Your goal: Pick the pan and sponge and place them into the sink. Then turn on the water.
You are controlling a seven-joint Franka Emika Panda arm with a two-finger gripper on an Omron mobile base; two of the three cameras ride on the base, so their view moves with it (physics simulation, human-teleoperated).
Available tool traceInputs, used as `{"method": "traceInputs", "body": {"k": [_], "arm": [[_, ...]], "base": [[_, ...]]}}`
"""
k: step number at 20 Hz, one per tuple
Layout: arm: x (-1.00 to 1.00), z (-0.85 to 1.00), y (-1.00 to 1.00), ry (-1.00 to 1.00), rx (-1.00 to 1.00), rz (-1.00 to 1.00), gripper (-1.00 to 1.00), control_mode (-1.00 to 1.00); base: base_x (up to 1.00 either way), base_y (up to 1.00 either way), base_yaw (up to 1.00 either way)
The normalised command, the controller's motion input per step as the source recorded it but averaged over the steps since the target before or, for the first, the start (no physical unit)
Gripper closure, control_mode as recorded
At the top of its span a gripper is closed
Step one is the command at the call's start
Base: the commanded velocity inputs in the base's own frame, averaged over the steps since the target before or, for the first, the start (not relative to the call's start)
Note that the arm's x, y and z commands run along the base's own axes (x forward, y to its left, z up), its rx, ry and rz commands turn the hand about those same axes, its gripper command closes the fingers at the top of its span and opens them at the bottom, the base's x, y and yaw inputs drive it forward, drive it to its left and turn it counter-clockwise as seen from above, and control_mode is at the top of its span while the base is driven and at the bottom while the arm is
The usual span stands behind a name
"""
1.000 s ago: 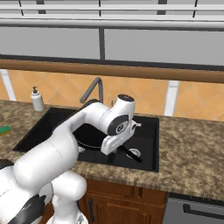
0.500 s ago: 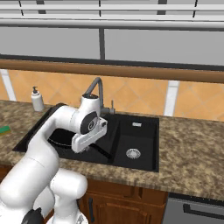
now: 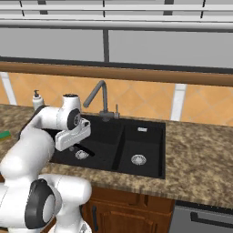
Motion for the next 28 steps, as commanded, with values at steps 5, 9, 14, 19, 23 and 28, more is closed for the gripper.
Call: {"method": "traceInputs", "body": {"k": [5, 9, 14, 19, 23, 28], "arm": [[0.53, -0.27, 0.29, 0.03, 0.00, 0.04, 1.00, -1.00], [0.46, -0.38, 0.18, 0.00, 0.01, 0.00, 1.00, -1.00], [0.52, -0.48, 0.07, -0.01, 0.03, 0.00, 1.00, -1.00], [0.44, -0.56, 0.14, -0.02, 0.01, 0.00, 1.00, -1.00], [0.25, -0.61, 0.22, -0.06, 0.00, 0.00, 1.00, -1.00], [0.26, -0.52, 0.08, -0.05, 0.00, 0.00, 1.00, -1.00]], "base": [[0.00, 0.00, 0.00], [0.00, 0.00, 0.00], [0.00, 0.00, 0.00], [0.00, 0.00, 0.00], [0.00, 0.00, 0.00], [0.00, 0.00, 0.00]]}}
